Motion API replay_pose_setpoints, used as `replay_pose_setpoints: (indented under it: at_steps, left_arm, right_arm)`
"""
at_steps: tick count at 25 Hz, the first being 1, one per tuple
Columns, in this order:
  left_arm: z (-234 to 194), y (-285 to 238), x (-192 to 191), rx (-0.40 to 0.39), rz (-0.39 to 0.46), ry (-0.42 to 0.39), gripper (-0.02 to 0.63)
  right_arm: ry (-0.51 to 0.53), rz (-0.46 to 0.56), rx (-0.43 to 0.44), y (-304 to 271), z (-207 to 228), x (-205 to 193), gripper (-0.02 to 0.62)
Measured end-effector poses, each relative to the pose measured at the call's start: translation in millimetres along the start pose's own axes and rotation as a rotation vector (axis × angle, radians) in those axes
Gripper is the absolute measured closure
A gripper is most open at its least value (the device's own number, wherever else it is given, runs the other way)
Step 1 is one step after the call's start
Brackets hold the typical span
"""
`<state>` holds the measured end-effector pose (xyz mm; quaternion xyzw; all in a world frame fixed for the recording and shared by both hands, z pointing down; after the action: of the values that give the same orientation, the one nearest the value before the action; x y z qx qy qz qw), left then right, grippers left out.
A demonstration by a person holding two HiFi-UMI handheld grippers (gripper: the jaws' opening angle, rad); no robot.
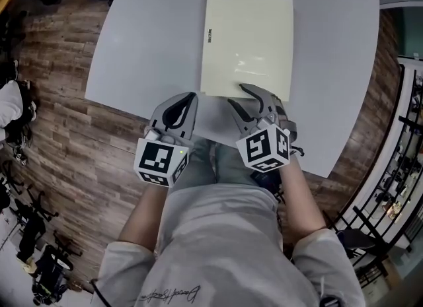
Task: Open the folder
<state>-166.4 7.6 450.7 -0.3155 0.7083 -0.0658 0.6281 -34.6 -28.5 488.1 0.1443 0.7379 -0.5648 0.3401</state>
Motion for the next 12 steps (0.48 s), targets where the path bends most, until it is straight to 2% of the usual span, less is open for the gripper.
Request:
replay_pose_setpoints:
  at_steps: [12]
  left_arm:
    - [-6, 4, -10, 0.01, -0.016, 0.022, 0.597]
  right_arm:
    - [0.197, -0.104, -0.048, -29, -16, -7, 0.371]
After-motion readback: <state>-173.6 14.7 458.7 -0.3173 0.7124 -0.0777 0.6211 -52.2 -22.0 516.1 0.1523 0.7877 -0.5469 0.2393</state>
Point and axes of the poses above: the fingertips, and each gripper's own axes: y backward along the fingers, z to its right, x out of its top, the point moved 5 cm from there along y, backward along the fingers, and after that the axes turned 4 degrees about -y, right-handed, at the moved point
